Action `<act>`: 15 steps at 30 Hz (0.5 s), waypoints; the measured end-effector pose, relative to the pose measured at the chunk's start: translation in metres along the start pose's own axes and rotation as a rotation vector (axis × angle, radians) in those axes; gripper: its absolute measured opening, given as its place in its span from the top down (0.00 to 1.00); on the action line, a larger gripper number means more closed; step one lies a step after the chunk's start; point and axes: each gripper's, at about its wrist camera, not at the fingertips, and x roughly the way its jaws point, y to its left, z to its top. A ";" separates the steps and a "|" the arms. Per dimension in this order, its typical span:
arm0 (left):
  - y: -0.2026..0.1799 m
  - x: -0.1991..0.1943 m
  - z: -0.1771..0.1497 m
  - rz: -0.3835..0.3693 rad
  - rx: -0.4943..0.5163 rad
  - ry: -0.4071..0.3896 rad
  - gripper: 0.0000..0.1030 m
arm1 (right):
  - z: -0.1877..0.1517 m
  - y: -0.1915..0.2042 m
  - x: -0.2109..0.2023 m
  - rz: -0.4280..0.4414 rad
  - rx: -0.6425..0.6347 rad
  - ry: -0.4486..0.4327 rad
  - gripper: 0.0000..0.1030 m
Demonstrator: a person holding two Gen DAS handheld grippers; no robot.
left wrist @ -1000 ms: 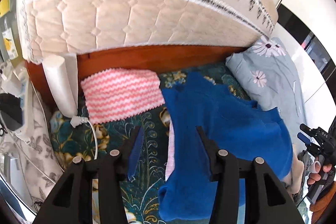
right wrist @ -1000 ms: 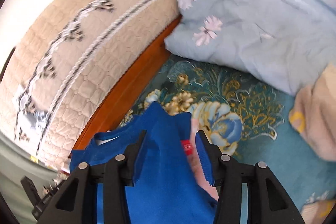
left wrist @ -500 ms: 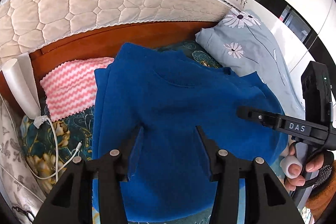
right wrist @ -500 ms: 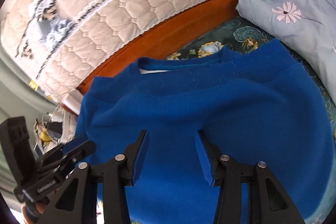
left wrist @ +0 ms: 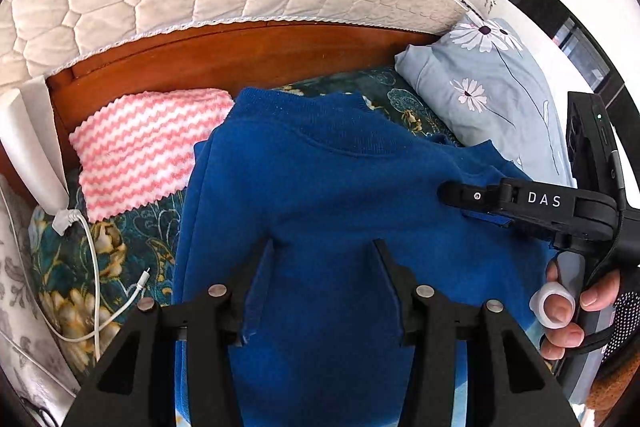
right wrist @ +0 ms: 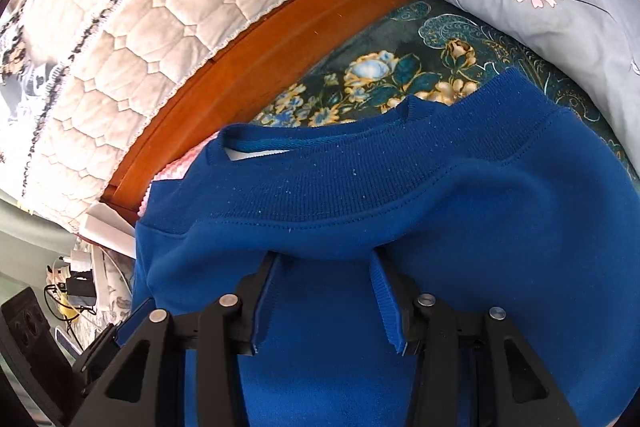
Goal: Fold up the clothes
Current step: 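Lower the sweatshirt onto the folded stack and open both grippers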
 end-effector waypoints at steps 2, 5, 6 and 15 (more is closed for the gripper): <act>-0.001 -0.005 -0.006 -0.001 -0.010 -0.013 0.51 | 0.001 0.003 0.003 -0.018 -0.005 -0.005 0.52; -0.004 -0.013 -0.015 -0.002 -0.024 -0.032 0.51 | -0.004 0.003 0.003 -0.033 -0.021 -0.032 0.52; -0.004 -0.016 -0.018 -0.002 -0.029 -0.038 0.51 | -0.005 0.001 0.002 -0.026 -0.020 -0.043 0.52; -0.012 -0.057 -0.067 -0.038 -0.059 -0.089 0.51 | -0.067 0.007 -0.070 0.043 0.016 -0.261 0.52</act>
